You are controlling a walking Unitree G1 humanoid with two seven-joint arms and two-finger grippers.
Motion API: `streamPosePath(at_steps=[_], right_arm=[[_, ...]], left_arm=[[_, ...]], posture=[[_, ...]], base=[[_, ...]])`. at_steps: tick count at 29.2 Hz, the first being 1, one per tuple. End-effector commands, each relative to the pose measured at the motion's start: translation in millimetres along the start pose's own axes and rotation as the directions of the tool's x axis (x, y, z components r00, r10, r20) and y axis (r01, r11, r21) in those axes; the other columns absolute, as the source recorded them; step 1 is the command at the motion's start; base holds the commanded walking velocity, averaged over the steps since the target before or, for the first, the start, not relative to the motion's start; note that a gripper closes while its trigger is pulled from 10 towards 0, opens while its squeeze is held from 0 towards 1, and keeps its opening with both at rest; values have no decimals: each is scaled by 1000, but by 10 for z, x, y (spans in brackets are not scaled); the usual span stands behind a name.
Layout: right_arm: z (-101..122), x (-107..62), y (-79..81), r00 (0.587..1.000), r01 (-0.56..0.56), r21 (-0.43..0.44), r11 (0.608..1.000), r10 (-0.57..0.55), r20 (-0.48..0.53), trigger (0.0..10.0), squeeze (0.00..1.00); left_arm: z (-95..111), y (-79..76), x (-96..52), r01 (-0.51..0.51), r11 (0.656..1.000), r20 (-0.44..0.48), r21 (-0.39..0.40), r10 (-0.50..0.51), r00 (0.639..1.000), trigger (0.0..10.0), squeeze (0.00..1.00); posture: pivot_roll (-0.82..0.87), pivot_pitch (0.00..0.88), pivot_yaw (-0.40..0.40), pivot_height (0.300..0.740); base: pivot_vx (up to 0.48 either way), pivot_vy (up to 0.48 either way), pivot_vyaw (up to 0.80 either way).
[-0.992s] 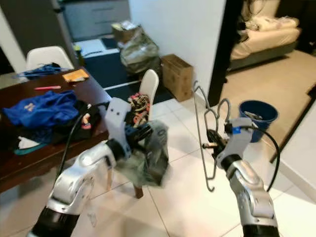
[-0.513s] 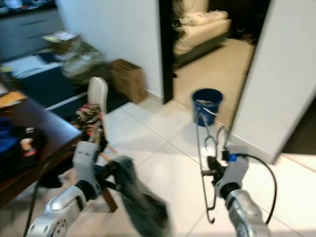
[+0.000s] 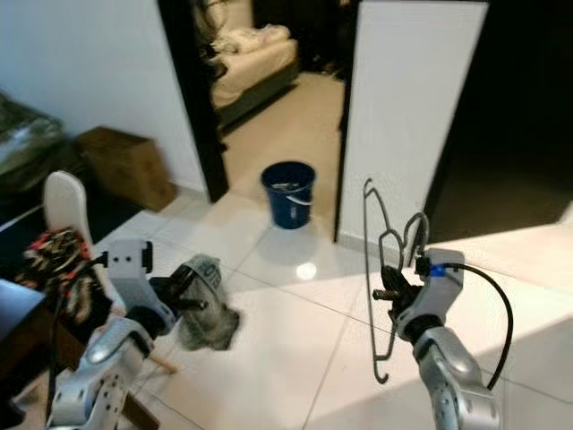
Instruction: Hang hanger
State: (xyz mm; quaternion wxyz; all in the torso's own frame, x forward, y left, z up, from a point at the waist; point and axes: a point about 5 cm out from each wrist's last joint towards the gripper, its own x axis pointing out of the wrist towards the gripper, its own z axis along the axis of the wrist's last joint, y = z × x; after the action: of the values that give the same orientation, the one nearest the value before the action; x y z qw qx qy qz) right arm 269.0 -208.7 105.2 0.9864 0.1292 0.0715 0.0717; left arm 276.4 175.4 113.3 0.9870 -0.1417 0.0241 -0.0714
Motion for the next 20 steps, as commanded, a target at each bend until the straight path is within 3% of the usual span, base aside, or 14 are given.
streamPosePath(at_steps=[1,16,19,20], right_arm=[[21,32,13,1000,-12,26,1000,12,3,10000,0],[-14,82,112,998,-56,0,998,56,-28,10000,0],[-50,94,161,995,-87,-44,995,84,-63,10000,0],[-62,102,173,991,-106,-66,992,100,-89,10000,0]], left_arm=[[8,48,-5,-23,1000,3,-11,23,1000,10000,0],[52,171,80,-53,999,20,-12,53,998,10000,0],[57,215,105,-52,998,13,-18,53,999,10000,0],[63,210,119,-50,999,11,-10,50,999,10000,0]], posture=[[-115,0,44,740],[-121,0,6,740],[-144,0,-52,740],[-150,0,-126,740]], base=[[0,0,-769],[0,0,-770],[0,0,-771],[0,0,-775]])
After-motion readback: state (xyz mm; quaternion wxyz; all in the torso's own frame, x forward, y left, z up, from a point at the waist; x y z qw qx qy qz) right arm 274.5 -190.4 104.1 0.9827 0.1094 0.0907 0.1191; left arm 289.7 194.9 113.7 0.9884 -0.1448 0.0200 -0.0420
